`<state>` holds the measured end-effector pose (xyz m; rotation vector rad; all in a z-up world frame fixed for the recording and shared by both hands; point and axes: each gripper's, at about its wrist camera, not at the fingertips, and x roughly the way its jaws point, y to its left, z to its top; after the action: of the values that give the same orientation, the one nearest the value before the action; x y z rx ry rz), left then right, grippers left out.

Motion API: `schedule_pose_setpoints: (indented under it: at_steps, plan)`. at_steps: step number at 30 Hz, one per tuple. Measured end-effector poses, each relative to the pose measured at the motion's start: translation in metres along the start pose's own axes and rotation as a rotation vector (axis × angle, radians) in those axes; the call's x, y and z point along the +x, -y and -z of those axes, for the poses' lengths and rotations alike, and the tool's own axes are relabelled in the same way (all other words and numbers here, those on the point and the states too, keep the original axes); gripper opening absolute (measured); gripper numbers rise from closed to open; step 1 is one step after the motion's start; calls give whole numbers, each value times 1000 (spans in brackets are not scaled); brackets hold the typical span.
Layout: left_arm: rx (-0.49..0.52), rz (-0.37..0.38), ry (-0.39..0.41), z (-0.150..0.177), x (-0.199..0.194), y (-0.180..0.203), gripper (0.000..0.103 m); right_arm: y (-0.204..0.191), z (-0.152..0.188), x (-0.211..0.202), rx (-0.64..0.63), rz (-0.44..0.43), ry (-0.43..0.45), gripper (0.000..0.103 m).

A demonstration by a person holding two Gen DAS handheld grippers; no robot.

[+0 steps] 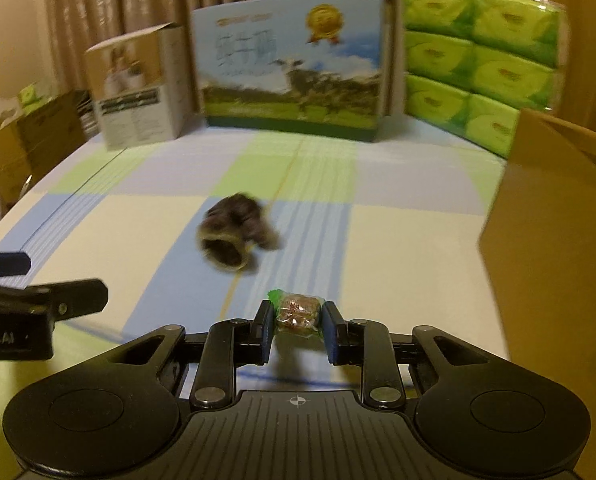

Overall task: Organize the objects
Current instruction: 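Lower the left tool onto the dark round object and close on it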

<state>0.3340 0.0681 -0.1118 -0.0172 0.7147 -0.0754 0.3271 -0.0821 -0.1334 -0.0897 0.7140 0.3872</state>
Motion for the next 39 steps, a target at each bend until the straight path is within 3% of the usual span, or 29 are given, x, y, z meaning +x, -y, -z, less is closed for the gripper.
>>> schedule_pose_setpoints:
  at_steps: [13, 19, 26, 30, 36, 39]
  plan:
    - [156, 173, 51, -28, 52, 37, 76, 28, -6, 5, 64, 52, 3, 22]
    - [150, 217, 62, -34, 79, 43, 65, 36, -3, 9, 78, 59, -12, 22]
    - [195, 237, 26, -38, 95, 59, 33, 34, -4, 9, 80, 45, -14, 22]
    - [183, 210, 10, -33, 82, 60, 20, 34, -5, 7, 89, 33, -14, 22]
    - [93, 192, -19, -18, 38, 48, 18, 25, -6, -7, 83, -4, -8, 22]
    - [96, 162, -25, -12, 12, 48, 18, 16, -6, -25, 76, -30, 7, 22]
